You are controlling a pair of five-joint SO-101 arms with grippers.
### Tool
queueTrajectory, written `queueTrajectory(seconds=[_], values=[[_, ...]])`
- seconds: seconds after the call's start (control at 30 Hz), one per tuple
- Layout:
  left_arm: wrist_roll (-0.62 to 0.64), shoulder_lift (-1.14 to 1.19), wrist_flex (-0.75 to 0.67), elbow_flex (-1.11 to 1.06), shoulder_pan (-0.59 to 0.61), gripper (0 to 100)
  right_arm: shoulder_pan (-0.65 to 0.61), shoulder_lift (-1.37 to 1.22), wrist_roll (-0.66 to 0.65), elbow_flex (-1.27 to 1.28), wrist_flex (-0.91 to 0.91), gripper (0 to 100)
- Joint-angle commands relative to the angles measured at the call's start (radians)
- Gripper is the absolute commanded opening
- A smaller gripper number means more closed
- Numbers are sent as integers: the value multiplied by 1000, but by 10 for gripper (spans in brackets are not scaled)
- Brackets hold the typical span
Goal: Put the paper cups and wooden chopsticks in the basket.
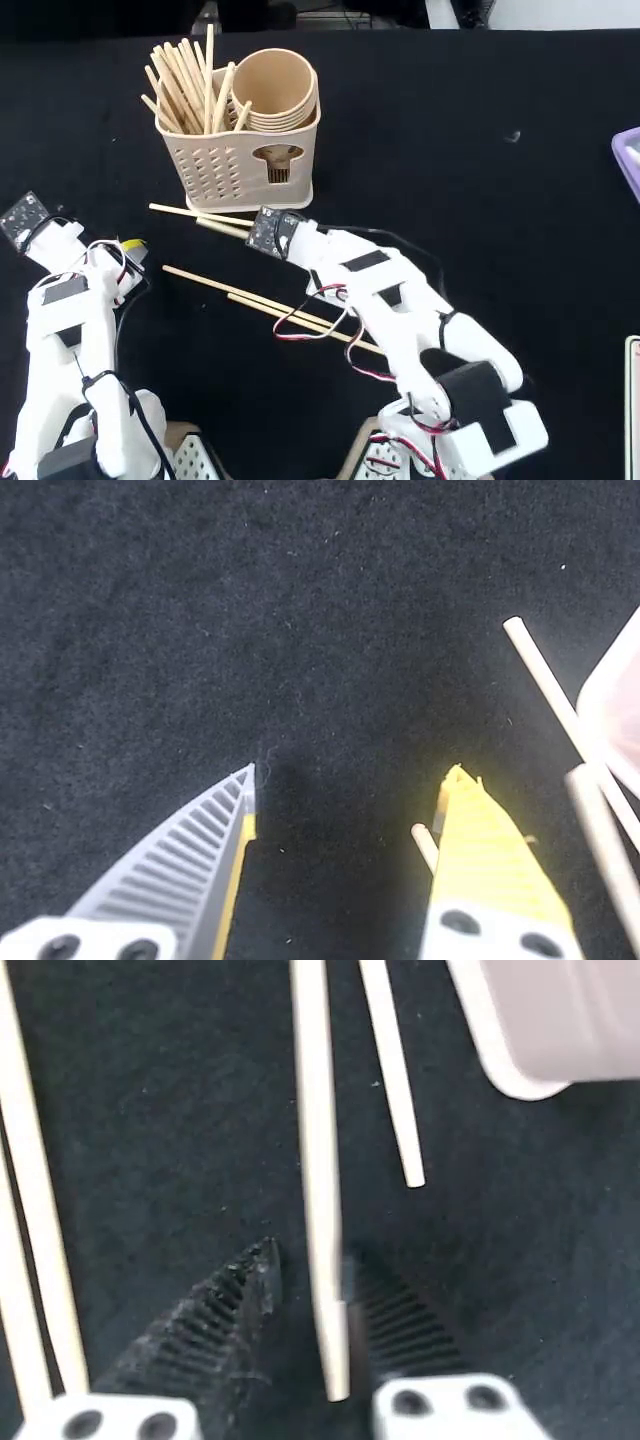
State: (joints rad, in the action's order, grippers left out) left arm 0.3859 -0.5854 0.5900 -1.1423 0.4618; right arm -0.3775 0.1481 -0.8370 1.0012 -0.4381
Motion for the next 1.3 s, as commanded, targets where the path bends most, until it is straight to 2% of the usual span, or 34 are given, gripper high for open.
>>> queueTrajectory(seconds=[0.0,0.27,0.47,0.53,0.7,1.2,1.27], values=[[5,-15,-18,12,-8,288,-8,27,-25,-18,-18,18],[5,-15,-18,13,-8,288,-107,280,-15,107,-161,11],[5,-15,-18,13,-8,288,-218,403,137,177,-213,15],[5,-15,-18,13,-8,288,-216,407,160,177,-222,25],[5,-15,-18,13,-8,288,-221,407,184,180,-307,159],[5,-15,-18,12,-8,288,-221,407,176,213,-313,161],[5,-15,-18,12,-8,288,-221,407,176,214,-313,126]])
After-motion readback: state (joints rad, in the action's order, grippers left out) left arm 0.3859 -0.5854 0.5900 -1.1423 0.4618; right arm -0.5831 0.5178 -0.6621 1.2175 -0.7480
